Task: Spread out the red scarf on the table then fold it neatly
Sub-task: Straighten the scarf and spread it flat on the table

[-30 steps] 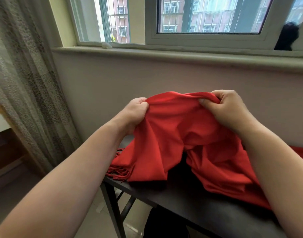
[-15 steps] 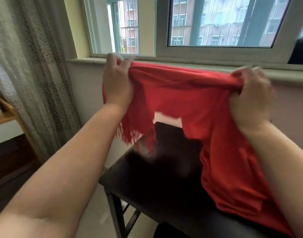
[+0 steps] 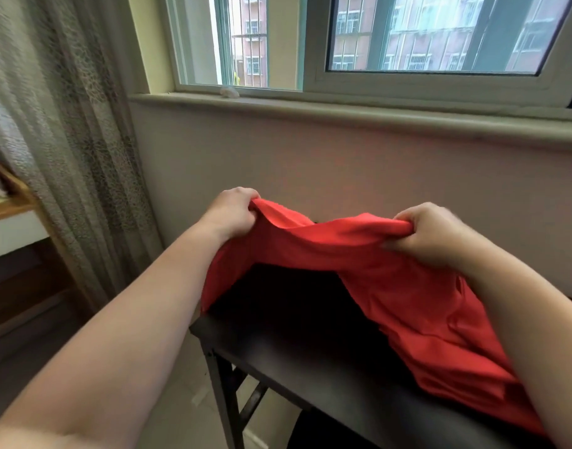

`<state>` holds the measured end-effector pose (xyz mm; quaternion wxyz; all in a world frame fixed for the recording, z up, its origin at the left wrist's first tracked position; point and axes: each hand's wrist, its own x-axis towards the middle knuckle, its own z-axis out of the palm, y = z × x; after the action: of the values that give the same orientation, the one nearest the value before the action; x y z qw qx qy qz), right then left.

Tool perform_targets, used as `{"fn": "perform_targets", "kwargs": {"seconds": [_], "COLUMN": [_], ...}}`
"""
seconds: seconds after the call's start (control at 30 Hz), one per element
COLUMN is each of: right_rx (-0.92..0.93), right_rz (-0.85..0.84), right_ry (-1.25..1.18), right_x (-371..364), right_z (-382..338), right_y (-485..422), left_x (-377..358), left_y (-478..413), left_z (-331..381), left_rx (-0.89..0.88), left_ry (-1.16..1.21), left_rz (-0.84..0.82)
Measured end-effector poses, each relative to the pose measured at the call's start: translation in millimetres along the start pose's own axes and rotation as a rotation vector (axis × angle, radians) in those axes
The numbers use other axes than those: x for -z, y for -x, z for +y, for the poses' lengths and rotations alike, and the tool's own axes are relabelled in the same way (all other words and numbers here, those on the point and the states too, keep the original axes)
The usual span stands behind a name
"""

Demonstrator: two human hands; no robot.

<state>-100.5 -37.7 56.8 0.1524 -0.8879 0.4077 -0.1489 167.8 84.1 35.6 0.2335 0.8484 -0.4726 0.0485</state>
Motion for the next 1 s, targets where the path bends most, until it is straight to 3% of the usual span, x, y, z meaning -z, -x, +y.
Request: {"fn": "perform_targets", "kwargs": {"seconds": [0.07,0.13,0.23,0.3,0.37,0.43,0.53,0.6,0.83,1.0], "right_rx": [-0.032,-0.092,-0.142,-0.041,0.109,0.266,0.410,0.367,0.052,-0.243], "right_rz": [-0.229,-0.249,0.143,0.494,0.670,0.590,0.070,-0.143,0.086,-0.075], "right_ry": [0.061,0.148,0.056,-0.052,-0.108,-0.084,-0.007,0.007,0.029,0.087], "right_x": [-7,-17,-17,-7,0,-7,-44,-63,-71,-58], "right_z": [-1,0,2,-7,-21,-30,-29,-19,56,109], "right_y": [-3,-12,-29,-32,-23,-9,17,30,44,66], "left_x": [-11,-19,-22,-16,-8,-10,-25,-38,-79,-120], "left_y": [-3,-6,-13,-17,-15,-11,8,20,52,68], "left_z": [-5,-9,-3,4,5,-1,-1,10,90,142], "left_rx": [0.027,0.095,0.157,0.118,0.082,0.090,0.101,0.019,-0.336,-0.463], "left_ry": [-0.054,-0.165,-0.017,0.148,0.175,-0.006,-0.283,-0.304,-0.093,0.004], "left_rz": [-0.048,-0.089,-0.025,0.184,0.347,0.202,-0.238,-0.361,-0.464,-0.536]}}
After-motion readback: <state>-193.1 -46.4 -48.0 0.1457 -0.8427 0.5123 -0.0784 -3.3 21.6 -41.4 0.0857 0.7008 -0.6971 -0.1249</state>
